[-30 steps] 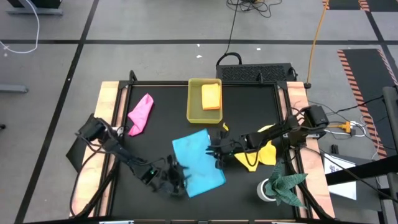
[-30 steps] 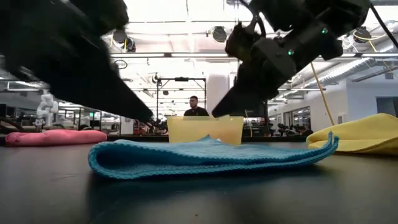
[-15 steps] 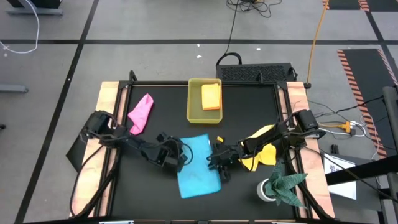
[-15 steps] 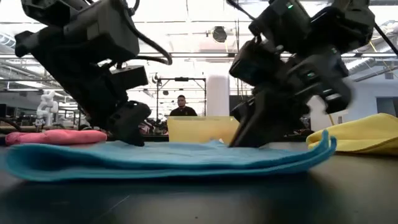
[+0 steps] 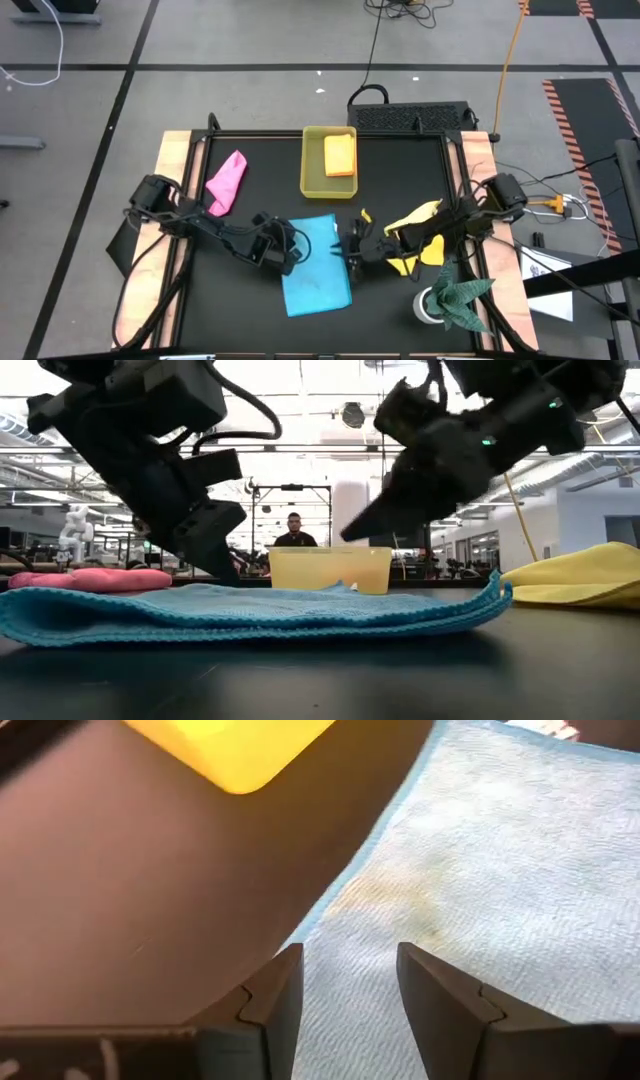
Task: Fold microfiber towels
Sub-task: Fold the blue towel
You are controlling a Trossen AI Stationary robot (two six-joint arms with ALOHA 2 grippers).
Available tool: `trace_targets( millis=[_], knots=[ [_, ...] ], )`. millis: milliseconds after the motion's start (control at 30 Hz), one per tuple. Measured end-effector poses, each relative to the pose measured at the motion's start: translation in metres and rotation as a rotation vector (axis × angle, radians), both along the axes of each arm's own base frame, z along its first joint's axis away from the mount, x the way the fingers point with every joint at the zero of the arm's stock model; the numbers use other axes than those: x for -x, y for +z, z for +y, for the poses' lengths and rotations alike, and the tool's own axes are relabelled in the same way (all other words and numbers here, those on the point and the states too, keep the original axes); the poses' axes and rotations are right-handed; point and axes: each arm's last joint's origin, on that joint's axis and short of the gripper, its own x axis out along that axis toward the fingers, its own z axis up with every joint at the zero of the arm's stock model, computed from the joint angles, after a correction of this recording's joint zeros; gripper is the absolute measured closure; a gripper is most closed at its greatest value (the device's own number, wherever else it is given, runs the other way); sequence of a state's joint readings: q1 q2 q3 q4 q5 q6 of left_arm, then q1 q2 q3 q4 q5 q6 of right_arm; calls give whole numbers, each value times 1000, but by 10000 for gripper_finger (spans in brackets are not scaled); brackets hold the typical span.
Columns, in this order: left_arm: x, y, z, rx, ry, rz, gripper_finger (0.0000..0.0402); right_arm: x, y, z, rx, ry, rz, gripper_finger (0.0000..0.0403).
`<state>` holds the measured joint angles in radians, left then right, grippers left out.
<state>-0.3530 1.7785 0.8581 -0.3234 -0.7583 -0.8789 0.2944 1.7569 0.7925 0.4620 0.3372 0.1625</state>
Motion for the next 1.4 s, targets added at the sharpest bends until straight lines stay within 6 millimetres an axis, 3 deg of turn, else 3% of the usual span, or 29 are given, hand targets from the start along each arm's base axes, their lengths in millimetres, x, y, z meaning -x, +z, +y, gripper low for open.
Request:
trace_targets(
  millis=[200,400,600,733,867,1067,1200,1400],
  knots=[
    [-4,-10,-1,84,-51,28,238,-12,-19,-23,-51,-80,-7,337],
    [-2,-16,4,-10,-30,38,238,-16,-44,-53,-86,-209,63,337],
    [-3,7,1,-41,-94,-9,238,-14,-40,-67,5,-397,39,348],
    [5,28,-17,-23,-172,-70,238,-12,-19,-55,67,-357,-9,361],
    [13,35,-40,12,-294,-89,238,-8,-7,-34,23,-143,6,366],
    [19,9,-70,146,-518,-77,238,-1,-6,-3,-98,227,70,367],
    [20,-13,-87,204,-695,-72,238,7,-15,4,-99,274,183,367],
    [22,-10,-92,144,-801,-36,238,11,-26,13,-130,268,245,367]
  ],
)
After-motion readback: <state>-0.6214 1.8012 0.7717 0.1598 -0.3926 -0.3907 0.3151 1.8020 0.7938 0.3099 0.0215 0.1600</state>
